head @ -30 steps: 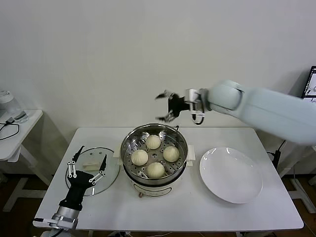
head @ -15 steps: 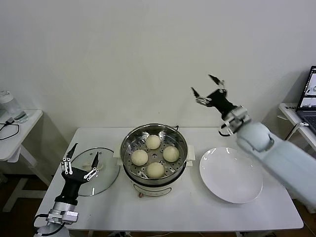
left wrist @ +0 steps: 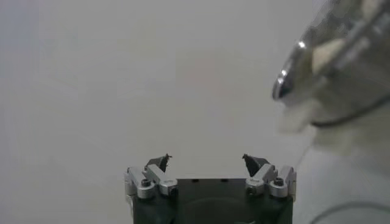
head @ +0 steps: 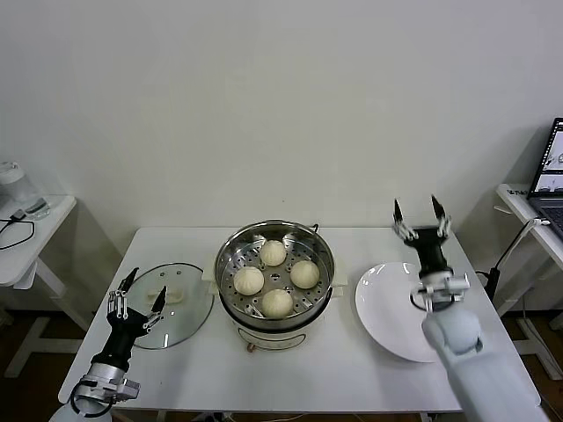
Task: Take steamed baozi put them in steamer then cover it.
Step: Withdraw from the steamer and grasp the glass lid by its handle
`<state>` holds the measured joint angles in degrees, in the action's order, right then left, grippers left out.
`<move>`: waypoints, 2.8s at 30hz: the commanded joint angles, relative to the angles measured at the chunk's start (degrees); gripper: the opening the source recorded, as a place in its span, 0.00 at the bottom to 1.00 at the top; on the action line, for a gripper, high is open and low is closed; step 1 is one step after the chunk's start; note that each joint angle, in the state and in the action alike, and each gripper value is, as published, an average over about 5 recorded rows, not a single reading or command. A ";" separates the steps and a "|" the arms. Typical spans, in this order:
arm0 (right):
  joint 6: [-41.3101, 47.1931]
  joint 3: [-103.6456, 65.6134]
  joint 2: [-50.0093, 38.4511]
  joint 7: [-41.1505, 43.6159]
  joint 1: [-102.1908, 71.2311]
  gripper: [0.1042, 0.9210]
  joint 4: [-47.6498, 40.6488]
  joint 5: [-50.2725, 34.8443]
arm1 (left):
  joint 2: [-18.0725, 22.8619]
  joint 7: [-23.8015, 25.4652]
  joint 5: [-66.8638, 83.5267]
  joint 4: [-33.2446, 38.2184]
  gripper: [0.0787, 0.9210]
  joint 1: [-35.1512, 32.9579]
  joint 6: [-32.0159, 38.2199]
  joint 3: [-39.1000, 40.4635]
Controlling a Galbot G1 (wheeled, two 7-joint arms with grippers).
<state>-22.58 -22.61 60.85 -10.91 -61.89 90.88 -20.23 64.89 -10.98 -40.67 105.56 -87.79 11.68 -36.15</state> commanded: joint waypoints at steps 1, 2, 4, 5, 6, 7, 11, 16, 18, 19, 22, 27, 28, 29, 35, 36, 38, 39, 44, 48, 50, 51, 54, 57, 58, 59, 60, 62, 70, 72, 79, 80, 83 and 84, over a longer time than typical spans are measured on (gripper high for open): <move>-5.65 -11.63 12.91 1.68 -13.29 0.88 0.35 5.68 | 0.20 -4.71 -20.06 -13.19 0.88 2.69 -2.82 0.60; -5.68 -11.58 13.15 1.70 -13.41 0.88 0.42 5.82 | 0.42 -5.55 -20.39 -14.24 0.88 3.40 -2.80 0.88; -5.72 -11.50 13.65 1.76 -13.55 0.88 0.51 6.13 | 0.91 -7.06 -21.68 -16.39 0.88 4.90 -2.29 1.18; -5.74 -11.46 13.92 1.80 -13.57 0.88 0.50 6.29 | 1.09 -7.71 -22.40 -17.42 0.88 5.67 -1.90 1.34; -5.76 -11.42 14.24 1.84 -13.58 0.88 0.47 6.46 | 1.19 -8.23 -23.05 -18.29 0.88 6.31 -1.48 1.54; -5.77 -11.39 14.47 1.90 -13.56 0.88 0.42 6.54 | 1.23 -8.62 -23.53 -19.04 0.88 6.87 -1.12 1.78; -5.73 -11.12 15.31 2.11 -13.23 0.88 -0.06 7.15 | 1.45 -10.27 -24.43 -20.85 0.88 8.74 -0.14 2.84; -5.47 -10.00 15.77 2.62 -12.84 0.88 -0.99 8.10 | 1.86 -11.35 -26.72 -22.40 0.88 10.79 0.07 3.68; -5.37 -9.54 15.87 2.71 -12.60 0.88 -1.40 8.29 | 1.90 -11.54 -27.74 -23.63 0.88 11.71 0.11 4.13; -5.33 -9.41 15.93 2.75 -12.49 0.88 -1.52 8.33 | 1.94 -11.66 -27.98 -24.24 0.88 12.19 0.16 4.31; -5.13 -9.19 16.06 2.83 -12.15 0.88 -1.70 8.45 | 2.22 -12.03 -28.17 -25.65 0.88 13.55 0.24 4.50; -4.92 -9.01 16.28 3.01 -11.83 0.88 -2.21 8.92 | 3.04 -12.94 -29.00 -28.29 0.88 16.21 0.55 4.47; -4.89 -9.02 16.36 3.02 -11.79 0.88 -2.23 8.97 | 3.16 -13.00 -29.21 -28.87 0.88 16.71 0.57 4.54; -4.85 -9.03 16.42 3.03 -11.74 0.88 -2.23 9.00 | 3.25 -12.97 -29.39 -29.33 0.88 17.09 0.51 4.65; -4.70 -9.15 16.62 3.07 -11.49 0.88 -2.28 9.28 | 3.52 -12.76 -29.74 -31.35 0.88 19.06 -0.58 5.27; -4.68 -9.17 16.65 3.09 -11.49 0.88 -2.32 9.33 | 3.55 -12.73 -29.78 -31.61 0.88 19.30 -0.75 5.36; -4.71 -9.21 16.75 3.13 -11.52 0.88 -2.41 9.50 | 3.59 -12.69 -29.81 -32.00 0.88 19.71 -1.09 5.59; -4.72 -9.21 16.79 3.16 -11.55 0.88 -2.43 9.58 | 3.62 -12.68 -29.81 -32.08 0.88 19.85 -1.24 5.68; -4.78 -9.27 16.95 3.26 -11.58 0.88 -2.44 9.87 | 3.95 -12.60 -29.70 -32.05 0.88 20.45 -2.73 6.16; -4.76 -9.36 16.98 3.26 -11.53 0.88 -2.37 10.11 | 4.26 -12.16 -29.63 -31.85 0.88 20.89 -4.15 6.65; -4.77 -9.44 17.02 3.26 -11.51 0.88 -2.33 10.21 | 4.37 -11.76 -29.61 -31.82 0.88 21.12 -4.81 6.87; -4.77 -9.47 17.04 3.25 -11.50 0.88 -2.31 10.27 | 4.41 -11.58 -29.61 -31.89 0.88 21.25 -5.10 6.99; -4.79 -9.57 17.11 3.24 -11.51 0.88 -2.22 10.41 | 4.46 -11.23 -29.66 -32.20 0.88 21.58 -5.72 7.33; -4.82 -9.61 17.17 3.23 -11.52 0.88 -2.10 10.55 | 4.44 -10.89 -29.77 -32.57 0.88 21.84 -6.28 7.53; -4.83 -9.63 17.18 3.22 -11.51 0.88 -2.06 10.60 | 4.44 -10.74 -29.82 -32.76 0.88 21.94 -6.41 7.57; -4.83 -9.65 17.18 3.21 -11.49 0.88 -2.03 10.62 | 4.42 -10.64 -29.84 -32.99 0.88 22.04 -6.50 7.62; -4.82 -9.68 17.19 3.20 -11.45 0.88 -2.01 10.66 | 4.43 -10.57 -29.87 -33.25 0.88 22.16 -6.54 7.65; -4.83 -9.73 17.20 3.19 -11.39 0.88 -1.99 10.75 | 4.47 -10.49 -29.88 -33.70 0.87 22.35 -6.52 7.70; -4.87 -9.75 17.29 3.17 -11.27 0.88 -2.09 11.04 | 5.17 -10.35 -29.83 -34.48 0.64 22.78 -6.60 7.80; -4.87 -9.73 17.31 3.16 -11.25 0.88 -2.03 11.14 | 5.25 -10.29 -29.84 -34.71 0.57 22.93 -6.65 7.85; -4.99 -9.66 17.36 3.19 -11.27 0.88 -1.98 11.54 | 5.19 -9.89 -29.70 -35.26 0.33 23.16 -6.84 7.62; -5.06 -9.65 17.39 3.21 -11.28 0.88 -2.02 11.62 | 5.16 -9.88 -29.60 -35.23 0.29 23.15 -6.80 7.46; -5.21 -9.60 17.48 3.25 -11.29 0.88 -2.13 11.79 | 4.98 -9.95 -28.94 -34.55 0.19 22.90 -6.49 6.63; -5.26 -9.58 17.51 3.27 -11.27 0.88 -2.16 11.84 | 4.85 -10.01 -28.58 -33.88 0.17 22.67 -6.31 6.15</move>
<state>-27.67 -32.25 78.28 -7.68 -73.16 88.79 -8.63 70.01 -20.87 -70.23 70.69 -64.83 5.13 -28.72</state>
